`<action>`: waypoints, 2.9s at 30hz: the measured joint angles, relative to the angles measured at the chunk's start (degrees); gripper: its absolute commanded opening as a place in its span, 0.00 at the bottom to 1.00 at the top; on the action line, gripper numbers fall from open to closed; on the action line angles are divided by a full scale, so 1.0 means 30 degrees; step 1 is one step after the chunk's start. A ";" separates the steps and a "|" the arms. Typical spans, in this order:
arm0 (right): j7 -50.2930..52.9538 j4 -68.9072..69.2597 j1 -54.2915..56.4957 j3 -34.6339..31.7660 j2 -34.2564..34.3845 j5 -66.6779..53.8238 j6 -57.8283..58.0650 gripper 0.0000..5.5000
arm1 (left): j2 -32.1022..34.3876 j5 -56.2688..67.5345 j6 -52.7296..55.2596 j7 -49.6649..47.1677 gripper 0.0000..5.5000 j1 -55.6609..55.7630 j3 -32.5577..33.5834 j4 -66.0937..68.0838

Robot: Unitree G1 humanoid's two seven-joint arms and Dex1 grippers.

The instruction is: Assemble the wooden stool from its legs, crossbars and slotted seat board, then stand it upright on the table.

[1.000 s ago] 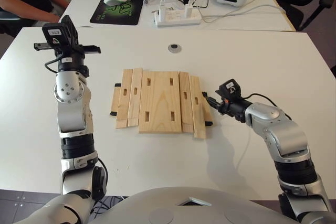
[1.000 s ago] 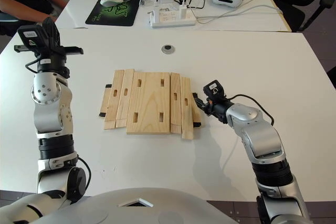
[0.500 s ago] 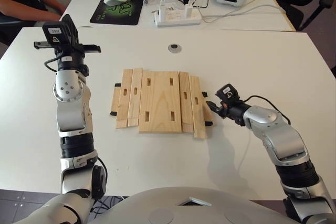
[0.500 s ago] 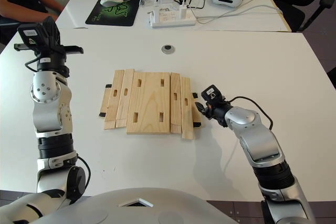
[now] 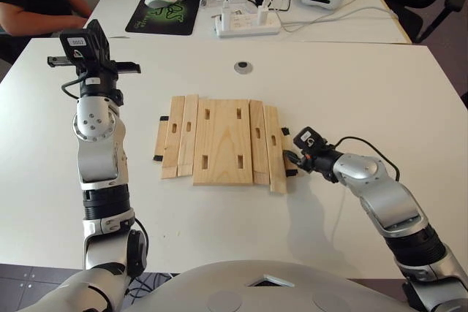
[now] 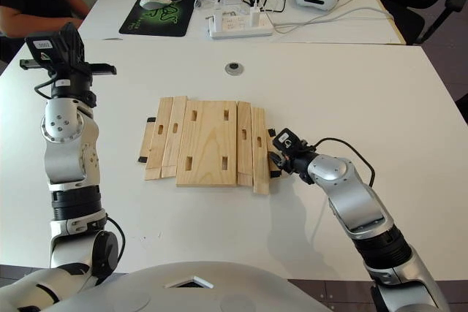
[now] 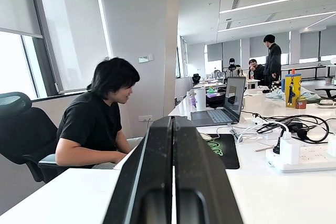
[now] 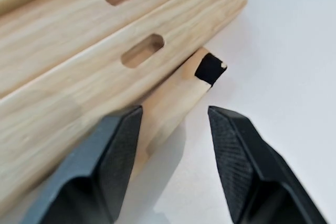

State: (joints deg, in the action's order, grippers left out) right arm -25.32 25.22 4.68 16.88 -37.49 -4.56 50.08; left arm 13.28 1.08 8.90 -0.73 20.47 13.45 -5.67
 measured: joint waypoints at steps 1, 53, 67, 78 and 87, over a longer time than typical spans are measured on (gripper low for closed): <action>-0.0004 -0.0052 0.0011 0.0018 -0.0056 0.0061 -0.0044 0.42 | 0.0010 0.0002 0.0000 0.0002 0.00 0.0013 0.0000 0.0000; -0.0375 -0.2962 0.1124 -0.2940 0.1919 -0.1232 0.0860 0.42 | -0.0001 0.0199 -0.0189 -0.0102 0.00 0.0387 -0.0162 0.0469; -0.0472 -0.3037 0.1004 -0.2348 0.1825 -0.0999 0.0945 0.37 | 0.0045 0.0249 -0.0176 -0.0089 0.00 0.0562 -0.0141 0.0494; -0.0805 -0.2824 0.1236 -0.2424 0.1872 -0.1689 0.2411 0.25 | 0.0192 0.0670 -0.0179 -0.0085 0.00 0.0778 0.0132 0.0875; 0.1143 -0.4106 0.1847 -0.5267 0.3771 -0.1683 -0.2448 0.25 | -0.0364 0.6048 0.2677 0.2178 0.00 0.1608 0.1390 0.1215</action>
State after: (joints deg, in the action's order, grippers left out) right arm -21.88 12.90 10.22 1.08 -26.18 -9.61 42.73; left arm 12.19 19.22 16.93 5.80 25.30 17.62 -2.03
